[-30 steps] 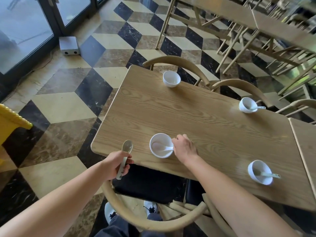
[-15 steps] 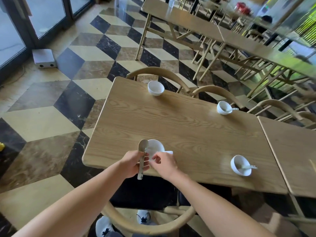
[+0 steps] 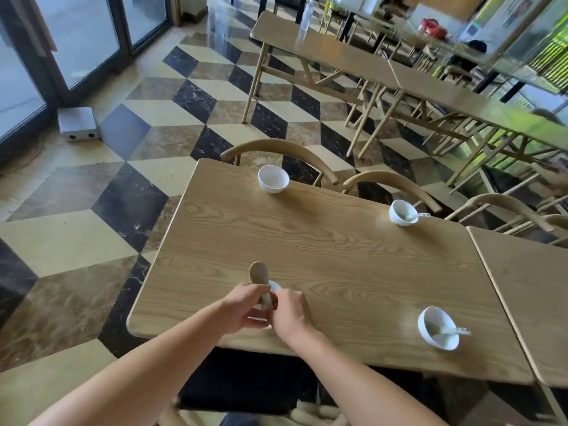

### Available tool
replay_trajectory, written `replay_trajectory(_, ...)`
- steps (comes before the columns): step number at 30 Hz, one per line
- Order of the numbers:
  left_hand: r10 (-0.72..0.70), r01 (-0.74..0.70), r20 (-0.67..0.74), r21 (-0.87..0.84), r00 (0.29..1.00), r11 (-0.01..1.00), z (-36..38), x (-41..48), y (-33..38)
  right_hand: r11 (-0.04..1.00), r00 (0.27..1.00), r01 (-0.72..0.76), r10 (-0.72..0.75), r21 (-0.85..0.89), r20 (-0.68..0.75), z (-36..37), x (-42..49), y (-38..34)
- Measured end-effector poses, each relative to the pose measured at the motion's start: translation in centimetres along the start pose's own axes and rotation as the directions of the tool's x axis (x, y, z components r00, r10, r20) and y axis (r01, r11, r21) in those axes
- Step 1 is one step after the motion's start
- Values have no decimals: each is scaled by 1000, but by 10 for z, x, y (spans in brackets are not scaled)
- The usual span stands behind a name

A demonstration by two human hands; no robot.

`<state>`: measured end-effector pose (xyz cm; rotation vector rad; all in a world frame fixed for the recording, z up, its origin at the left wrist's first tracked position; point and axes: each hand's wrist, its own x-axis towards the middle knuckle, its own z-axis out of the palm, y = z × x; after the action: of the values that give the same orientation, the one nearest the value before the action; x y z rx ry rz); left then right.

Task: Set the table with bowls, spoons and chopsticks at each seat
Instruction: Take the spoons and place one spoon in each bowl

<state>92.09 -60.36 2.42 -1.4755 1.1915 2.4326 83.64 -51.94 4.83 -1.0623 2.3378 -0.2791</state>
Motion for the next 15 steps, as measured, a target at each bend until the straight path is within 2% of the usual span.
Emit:
replay_trajectory(2,116,-105,-46,186,992,977,-6,12,14,999,1000,13,-13,-37,6,-15,21,8)
replay_trajectory(4,304,-222,-121,448,945,866,-17,30,30,996,1000,27,-27,-80,-5,-35,48,16)
replay_trajectory(5,409,-232,-151,629,900,743,-25,41,37,994,999,37,-40,-107,-17,-45,64,19)
replay_trajectory(7,572,-106,-178,898,801,427,-39,62,50,984,997,68,-74,-165,-29,-64,98,26)
replay_trajectory(9,639,24,-188,966,746,257,-50,86,65,968,993,101,-113,-228,-37,-84,136,32)
replay_trajectory(11,607,151,-245,967,756,203,-58,114,78,948,986,133,-155,-291,-54,-102,175,38)
replay_trajectory(15,506,270,-356,933,786,237,-70,178,88,917,976,175,-211,-359,-62,-124,249,49)
